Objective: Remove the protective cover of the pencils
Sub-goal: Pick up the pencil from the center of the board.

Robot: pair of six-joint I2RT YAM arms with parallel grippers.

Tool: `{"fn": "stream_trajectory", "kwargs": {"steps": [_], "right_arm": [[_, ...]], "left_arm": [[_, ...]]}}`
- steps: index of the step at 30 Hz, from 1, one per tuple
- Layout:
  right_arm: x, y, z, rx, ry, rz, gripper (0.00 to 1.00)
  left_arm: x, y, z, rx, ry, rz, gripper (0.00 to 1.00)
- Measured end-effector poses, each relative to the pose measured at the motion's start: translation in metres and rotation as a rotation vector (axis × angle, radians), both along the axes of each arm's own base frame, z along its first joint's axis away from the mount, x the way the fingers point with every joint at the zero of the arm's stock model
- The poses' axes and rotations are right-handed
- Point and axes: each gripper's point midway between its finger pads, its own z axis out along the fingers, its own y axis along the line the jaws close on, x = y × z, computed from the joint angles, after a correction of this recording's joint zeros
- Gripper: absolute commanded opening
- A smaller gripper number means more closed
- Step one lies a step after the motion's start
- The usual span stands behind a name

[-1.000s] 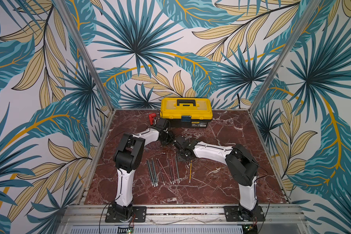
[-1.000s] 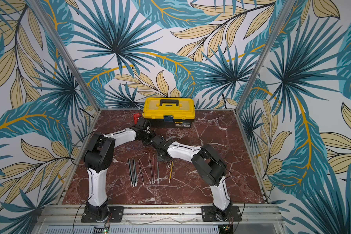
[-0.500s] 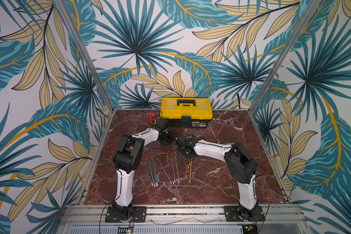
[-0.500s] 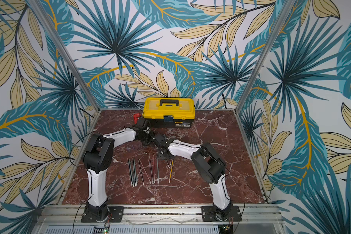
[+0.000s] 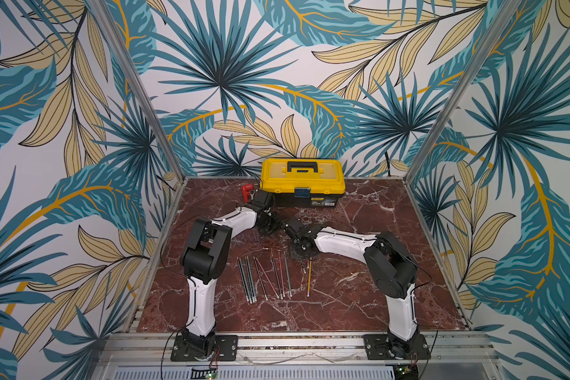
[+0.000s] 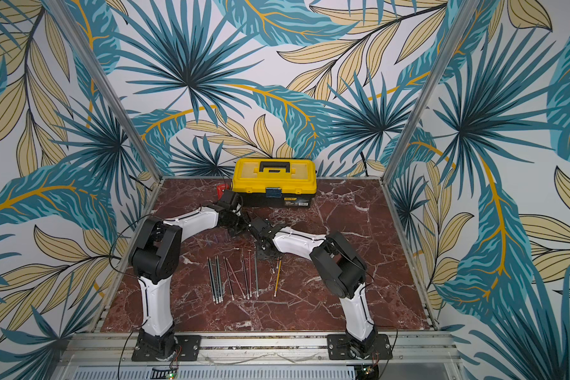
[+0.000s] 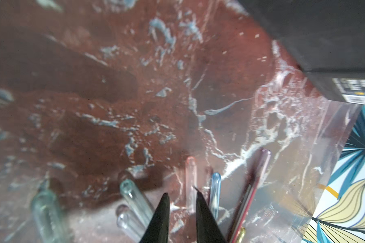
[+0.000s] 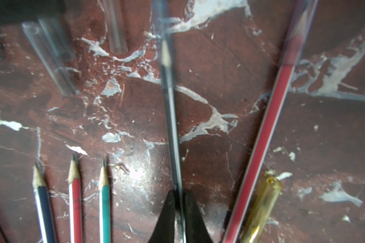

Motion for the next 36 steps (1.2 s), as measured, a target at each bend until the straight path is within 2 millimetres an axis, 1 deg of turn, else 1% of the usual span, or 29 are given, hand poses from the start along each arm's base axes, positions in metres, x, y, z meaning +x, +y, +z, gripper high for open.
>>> {"fn": "stream_trajectory", "kwargs": {"steps": [5,7,11,14,22,25,29,36], "right_arm": [[-0.001,0.001,0.0,0.007,0.004,0.003,0.07],[-0.001,0.002,0.0,0.011,0.006,0.002,0.06],[-0.003,0.004,0.002,0.026,0.013,0.003,0.06],[-0.007,0.003,0.008,0.047,0.012,0.005,0.05],[-0.01,0.009,0.05,0.161,-0.047,0.01,0.05],[-0.011,0.013,0.059,0.198,-0.06,0.016,0.05],[-0.01,0.016,0.062,0.222,-0.066,0.019,0.05],[-0.01,0.021,0.064,0.246,-0.064,0.024,0.05]], "left_arm": [[0.005,-0.002,0.029,-0.028,-0.076,-0.001,0.25],[0.006,-0.002,0.036,-0.039,-0.102,-0.001,0.25],[0.002,-0.003,0.034,-0.058,-0.113,-0.007,0.25],[0.0,-0.005,0.031,-0.073,-0.113,-0.014,0.25],[0.004,-0.013,0.035,-0.119,-0.154,-0.032,0.25],[0.003,-0.014,0.034,-0.131,-0.155,-0.037,0.25],[0.002,-0.016,0.034,-0.146,-0.155,-0.043,0.25],[0.002,-0.018,0.043,-0.168,-0.185,-0.042,0.25]]}}
